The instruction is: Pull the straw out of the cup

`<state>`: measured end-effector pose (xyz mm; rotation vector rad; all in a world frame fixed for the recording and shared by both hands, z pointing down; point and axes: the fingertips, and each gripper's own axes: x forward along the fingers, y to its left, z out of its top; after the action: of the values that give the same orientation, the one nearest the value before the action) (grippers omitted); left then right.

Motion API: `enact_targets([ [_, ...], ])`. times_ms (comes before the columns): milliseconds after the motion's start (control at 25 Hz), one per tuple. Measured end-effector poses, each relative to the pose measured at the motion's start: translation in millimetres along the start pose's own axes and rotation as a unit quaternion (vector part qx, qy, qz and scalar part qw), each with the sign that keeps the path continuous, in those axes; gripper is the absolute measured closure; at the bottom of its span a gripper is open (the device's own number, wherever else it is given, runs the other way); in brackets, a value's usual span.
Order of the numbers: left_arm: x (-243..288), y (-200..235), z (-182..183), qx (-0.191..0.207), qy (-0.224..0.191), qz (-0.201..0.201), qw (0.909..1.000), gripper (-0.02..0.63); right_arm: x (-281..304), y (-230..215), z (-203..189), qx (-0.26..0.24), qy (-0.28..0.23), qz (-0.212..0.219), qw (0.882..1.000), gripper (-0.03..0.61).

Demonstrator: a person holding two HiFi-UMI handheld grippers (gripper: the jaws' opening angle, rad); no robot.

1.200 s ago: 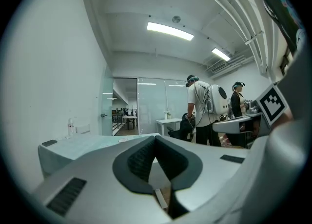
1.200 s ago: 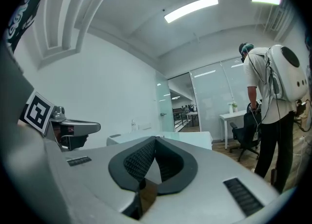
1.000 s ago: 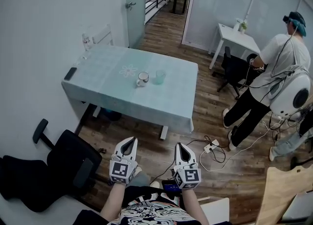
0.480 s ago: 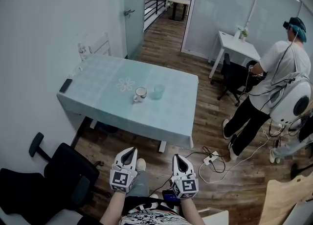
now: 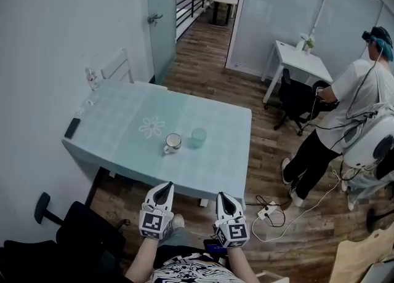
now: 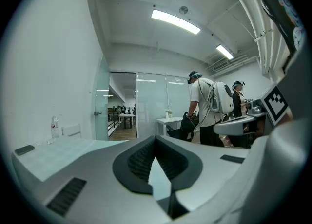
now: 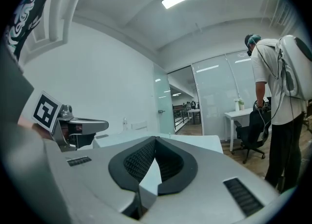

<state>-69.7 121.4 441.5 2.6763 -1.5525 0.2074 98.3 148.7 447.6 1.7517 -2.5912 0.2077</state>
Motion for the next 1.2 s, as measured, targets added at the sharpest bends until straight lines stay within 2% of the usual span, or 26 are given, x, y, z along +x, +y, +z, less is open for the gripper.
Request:
enact_targets([
  [280,63,44,21,0.006,0.005,-0.008,0.9999,0.617,75,-24,8,0.01,0.01,-0.017,1.0,0.552],
  [440,89,68,14,-0.006,0.017,-0.016,0.9997,0.617,112,-34,6,0.017,0.018,-0.028,0.999,0.552],
  [560,111,74,12,-0.02,0.011,-0.031,0.9993,0.617,131,-38,5,0.004,0.022,-0.026,0.999,0.552],
  [680,124,77,3,-0.022,0.014,-0.042,0.9988,0.617,142,-38,0,-0.006,0.03,-0.029,0.999,0.552],
  [920,137,81,6,-0.023,0.011,-0.056,0.9981,0.617,143,-39,5,0.006,0.027,-0.027,0.999,0.552],
  [1040,143,78,4,-0.011,0.011,-0.067,0.9976,0.617,140,-40,0,0.005,0.033,-0.037,0.999,0.551],
  [1200,151,80,5,-0.007,0.009,-0.066,0.9978,0.617,147,-48,-3,-0.001,0.034,-0.046,0.998,0.552],
])
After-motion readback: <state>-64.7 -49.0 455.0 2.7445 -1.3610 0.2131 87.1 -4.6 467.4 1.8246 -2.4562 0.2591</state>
